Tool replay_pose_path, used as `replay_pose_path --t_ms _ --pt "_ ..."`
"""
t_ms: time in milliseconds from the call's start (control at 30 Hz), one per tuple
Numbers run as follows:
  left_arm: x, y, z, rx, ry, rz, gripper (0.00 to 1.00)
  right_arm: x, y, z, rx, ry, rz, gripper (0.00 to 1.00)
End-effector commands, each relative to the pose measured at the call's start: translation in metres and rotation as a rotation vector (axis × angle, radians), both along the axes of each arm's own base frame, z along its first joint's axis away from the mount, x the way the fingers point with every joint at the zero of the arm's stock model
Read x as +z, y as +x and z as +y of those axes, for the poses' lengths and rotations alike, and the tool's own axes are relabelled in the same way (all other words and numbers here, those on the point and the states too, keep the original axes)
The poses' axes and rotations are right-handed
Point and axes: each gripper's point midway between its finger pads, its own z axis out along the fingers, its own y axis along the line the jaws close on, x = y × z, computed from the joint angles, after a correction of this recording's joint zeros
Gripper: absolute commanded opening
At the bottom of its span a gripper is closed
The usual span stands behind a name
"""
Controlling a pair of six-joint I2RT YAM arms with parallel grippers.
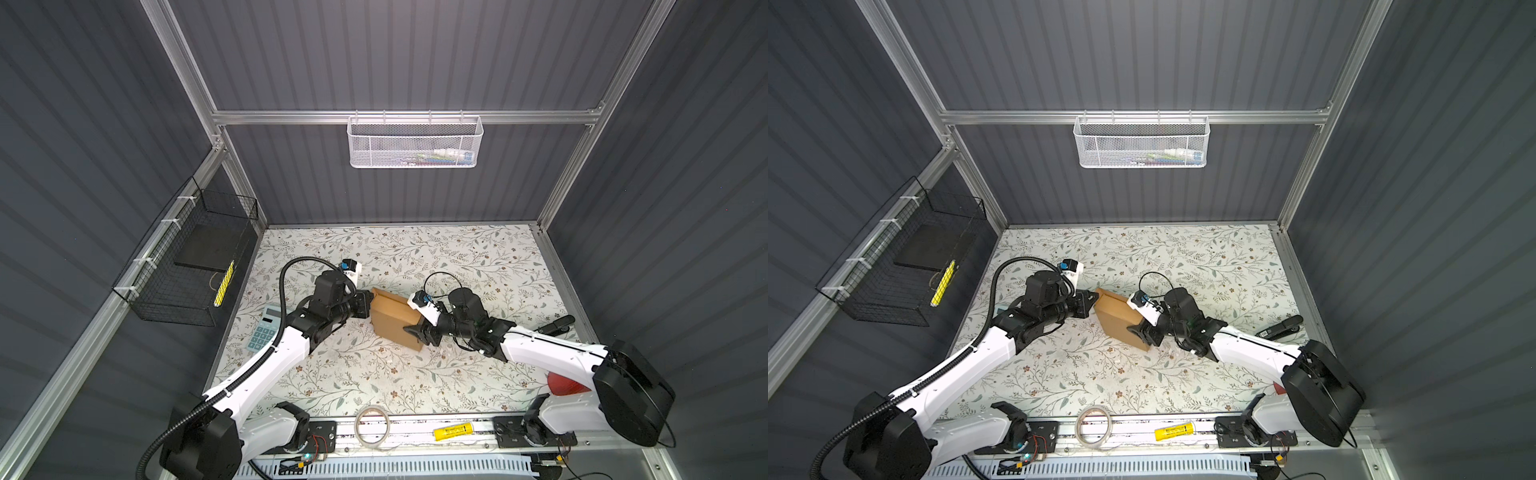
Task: Assemble paper box
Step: Fold and tuck the lid into the gap.
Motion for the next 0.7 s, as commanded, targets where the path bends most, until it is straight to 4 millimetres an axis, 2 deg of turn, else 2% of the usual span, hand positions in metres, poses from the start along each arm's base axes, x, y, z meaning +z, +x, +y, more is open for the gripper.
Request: replay_pose_path --t_ms 0,567,667 --pt "-0.044 -0.015 0.013 0.034 0.1 0.135 0.0 0.002 -0.006 -0.003 0.004 0.009 0.016 0.63" --pt "-0.041 -0.015 0.007 0.057 0.116 0.122 0.0 0.014 -0.017 -0.02 -0.021 0.01 -0.001 0.66" --pt "-0.04 -0.016 0.007 0.059 0.123 0.119 0.0 0.015 -0.014 -0.027 -0.06 -0.002 -0.014 0.67"
